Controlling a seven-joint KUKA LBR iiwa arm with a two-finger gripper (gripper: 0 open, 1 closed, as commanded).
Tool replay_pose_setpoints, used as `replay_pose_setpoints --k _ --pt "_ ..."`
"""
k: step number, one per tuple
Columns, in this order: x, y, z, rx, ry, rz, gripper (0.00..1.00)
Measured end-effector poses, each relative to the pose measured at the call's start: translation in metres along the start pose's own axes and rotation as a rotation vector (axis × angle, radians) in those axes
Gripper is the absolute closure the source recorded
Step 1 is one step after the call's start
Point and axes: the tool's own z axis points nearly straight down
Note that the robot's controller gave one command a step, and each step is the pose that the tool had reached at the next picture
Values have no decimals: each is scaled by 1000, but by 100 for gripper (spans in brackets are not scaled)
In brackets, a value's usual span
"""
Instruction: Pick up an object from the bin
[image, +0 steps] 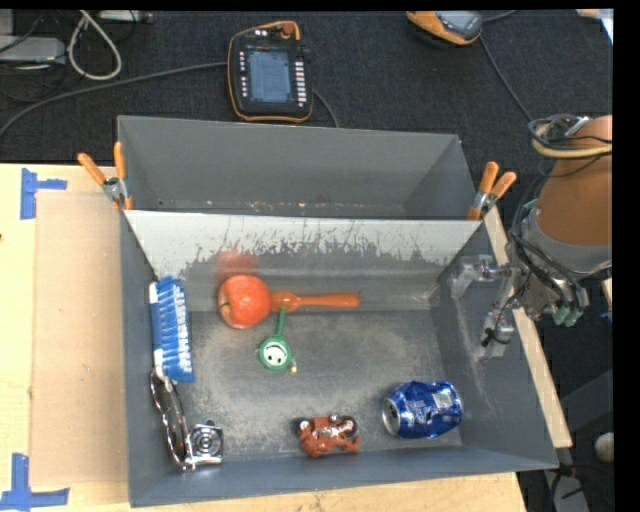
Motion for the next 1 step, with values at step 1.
replay_pose_setpoints --k 1 --pt "-2 1 -4 1 -8 -6 0"
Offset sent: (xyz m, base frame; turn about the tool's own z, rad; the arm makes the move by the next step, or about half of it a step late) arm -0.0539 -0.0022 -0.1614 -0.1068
